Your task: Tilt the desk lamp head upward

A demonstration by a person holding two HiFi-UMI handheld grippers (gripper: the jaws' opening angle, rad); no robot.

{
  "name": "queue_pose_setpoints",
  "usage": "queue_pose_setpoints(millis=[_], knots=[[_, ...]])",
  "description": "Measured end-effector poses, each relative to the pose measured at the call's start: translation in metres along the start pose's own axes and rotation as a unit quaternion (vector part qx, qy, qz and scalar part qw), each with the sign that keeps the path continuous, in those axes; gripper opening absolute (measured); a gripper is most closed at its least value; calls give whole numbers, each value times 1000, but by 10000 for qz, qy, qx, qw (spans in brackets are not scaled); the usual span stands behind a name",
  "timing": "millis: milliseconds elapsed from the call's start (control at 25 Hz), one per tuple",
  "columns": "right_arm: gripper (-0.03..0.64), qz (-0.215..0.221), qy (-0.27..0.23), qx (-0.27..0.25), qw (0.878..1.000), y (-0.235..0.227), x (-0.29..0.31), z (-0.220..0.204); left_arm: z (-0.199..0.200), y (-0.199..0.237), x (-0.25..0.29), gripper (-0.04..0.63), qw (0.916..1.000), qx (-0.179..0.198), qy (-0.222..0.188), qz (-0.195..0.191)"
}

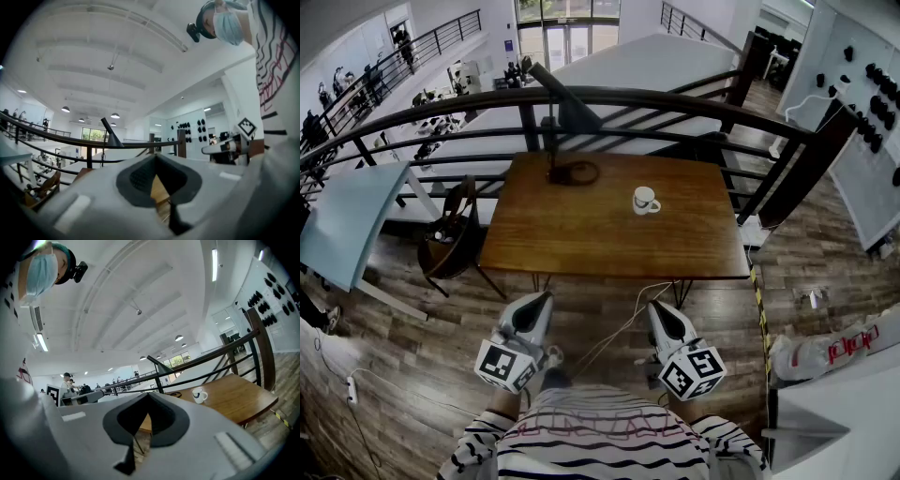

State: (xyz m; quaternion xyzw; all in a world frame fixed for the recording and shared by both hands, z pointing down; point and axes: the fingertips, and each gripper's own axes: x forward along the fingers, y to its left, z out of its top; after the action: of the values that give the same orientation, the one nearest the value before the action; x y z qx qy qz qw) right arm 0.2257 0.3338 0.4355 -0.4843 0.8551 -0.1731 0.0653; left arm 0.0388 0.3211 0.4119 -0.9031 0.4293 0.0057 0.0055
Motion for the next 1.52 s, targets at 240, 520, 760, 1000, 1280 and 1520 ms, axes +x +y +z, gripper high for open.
queue_pose_setpoints(millis=[240, 520, 760, 1000, 1280, 1520], knots=[[0, 84, 52, 60, 9999, -2, 4, -5, -8, -1, 1, 3, 10000, -15, 17, 35], [98, 47, 6, -18, 10000, -7, 17, -8, -22, 3, 8, 6, 9997, -173, 176, -6], [158, -45, -15, 78, 10000, -6, 52, -12, -28, 37, 26, 77, 9993, -247, 173, -240], [212, -213, -92, 50, 9997, 9, 111, 1, -22, 96, 43, 135, 9979, -293, 223, -534], [255, -528, -150, 80, 9985, 20, 193, 14, -17, 184, 70, 179, 9966, -385, 216, -696], [275, -786, -255, 115, 9965, 36, 266, 18, -13, 263, 84, 207, 9948, -364, 285, -903]])
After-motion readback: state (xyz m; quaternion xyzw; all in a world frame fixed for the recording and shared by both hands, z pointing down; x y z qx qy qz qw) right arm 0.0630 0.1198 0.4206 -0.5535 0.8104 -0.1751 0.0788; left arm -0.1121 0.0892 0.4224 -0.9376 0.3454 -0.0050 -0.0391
